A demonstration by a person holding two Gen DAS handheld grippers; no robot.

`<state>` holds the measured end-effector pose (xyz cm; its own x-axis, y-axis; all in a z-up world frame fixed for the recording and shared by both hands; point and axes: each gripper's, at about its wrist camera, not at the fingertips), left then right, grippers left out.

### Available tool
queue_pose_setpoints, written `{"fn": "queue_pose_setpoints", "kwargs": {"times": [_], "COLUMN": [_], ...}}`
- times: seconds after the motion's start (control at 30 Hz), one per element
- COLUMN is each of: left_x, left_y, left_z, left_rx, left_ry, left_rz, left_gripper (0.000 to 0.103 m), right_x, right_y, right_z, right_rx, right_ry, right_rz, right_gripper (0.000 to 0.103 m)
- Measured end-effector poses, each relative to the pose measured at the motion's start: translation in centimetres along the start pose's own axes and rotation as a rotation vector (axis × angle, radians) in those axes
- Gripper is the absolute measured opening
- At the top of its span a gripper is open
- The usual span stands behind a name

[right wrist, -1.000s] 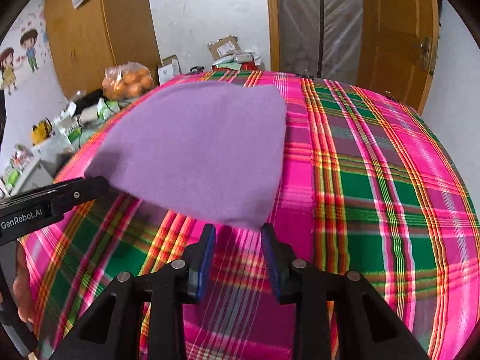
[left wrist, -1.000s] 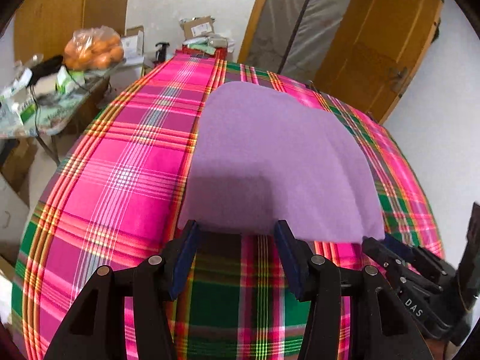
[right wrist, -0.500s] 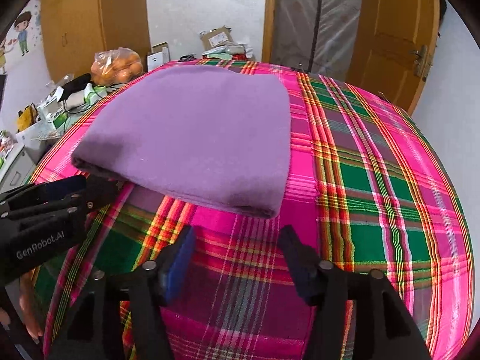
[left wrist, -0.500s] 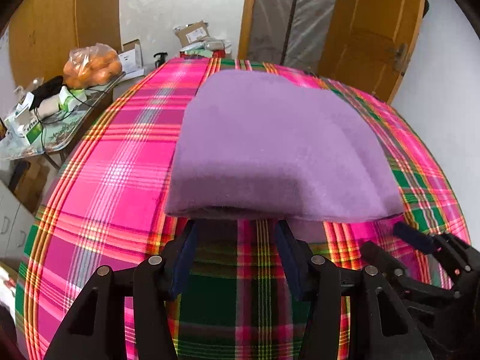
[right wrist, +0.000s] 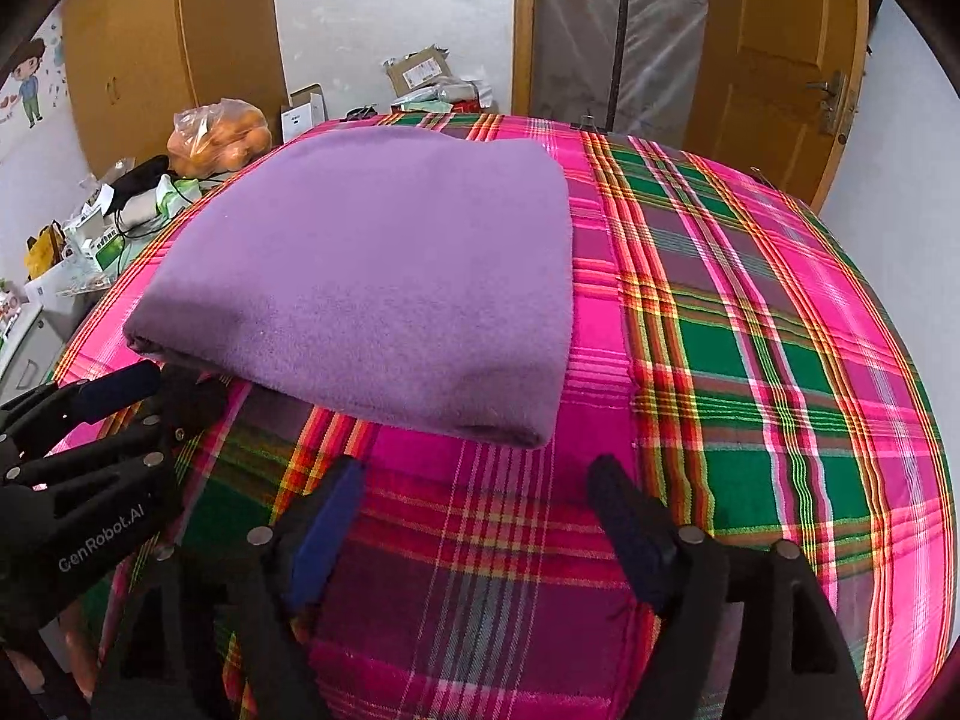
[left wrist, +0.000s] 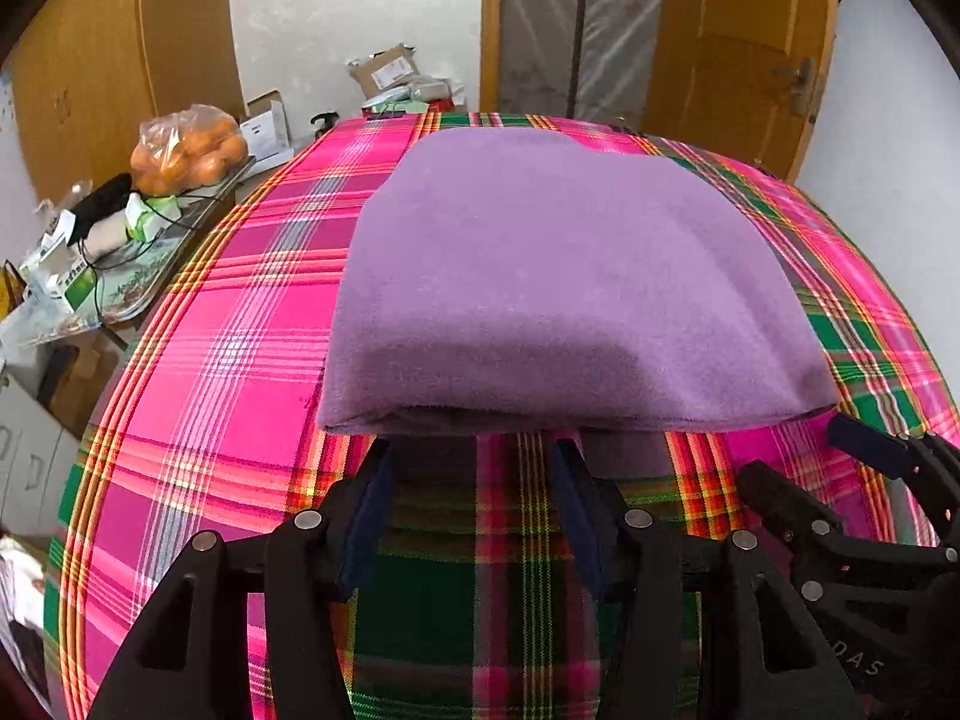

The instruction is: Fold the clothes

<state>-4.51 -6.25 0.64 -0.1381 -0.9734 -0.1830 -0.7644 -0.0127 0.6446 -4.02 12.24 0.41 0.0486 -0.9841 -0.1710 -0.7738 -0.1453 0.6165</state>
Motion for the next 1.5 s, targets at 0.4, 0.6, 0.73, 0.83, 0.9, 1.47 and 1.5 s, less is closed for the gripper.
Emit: {"fn": "queue_pose_setpoints", "kwargs": {"times": [0.4, 0.6, 0.73, 0.83, 0.9, 1.47, 1.5], "left_x": [-0.01, -0.06, -0.17, -0.17, -0.36, -0.34, -0.33], "left_y": [-0.04, -0.02, 0.0, 0.16, 0.24, 0.41, 0.42], "left_z": [0.14, 0.1, 0.09, 0.18, 0.38, 0.57, 0.57], "left_rx": [0.005, 0.005, 0.005, 0.005, 0.007, 0.008, 0.008], "left_ry": [0.002, 0.002, 0.007, 0.009, 0.013, 0.008, 0.007], "left_rz": [0.009, 0.01, 0.007, 0.001, -0.003, -0.008, -0.007], "left_gripper": [0.058, 0.058, 0.059, 0.061, 0.066, 0.068, 0.068], "right_x": [0.24, 0.12, 0.09, 0.0, -0.26, -0.43, -0.44], "right_y": [0.12, 0.25, 0.02, 0.1, 0.15, 0.28, 0.26], "right_z": [0.23, 0.34, 0.51, 0.58, 0.67, 0.51, 0.51], "right_rx": [0.003, 0.004, 0.006, 0.006, 0.009, 0.011, 0.011], "right_ry": [0.0, 0.002, -0.01, -0.019, -0.018, -0.013, -0.013], "right_rz": [-0.001, 0.0, 0.015, 0.018, 0.024, 0.026, 0.026], "right_gripper": [0.082, 0.083, 0.083, 0.083, 0.084, 0.085, 0.085]}}
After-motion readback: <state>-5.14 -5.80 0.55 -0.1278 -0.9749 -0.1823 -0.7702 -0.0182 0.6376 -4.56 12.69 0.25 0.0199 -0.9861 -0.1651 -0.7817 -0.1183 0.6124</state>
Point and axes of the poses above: each gripper's, at about its wrist camera, not at the fingertips, and z roughly the way its jaws point, x to its left, y to its top, and after that the axes turned 12 degrees about -y, right-handed
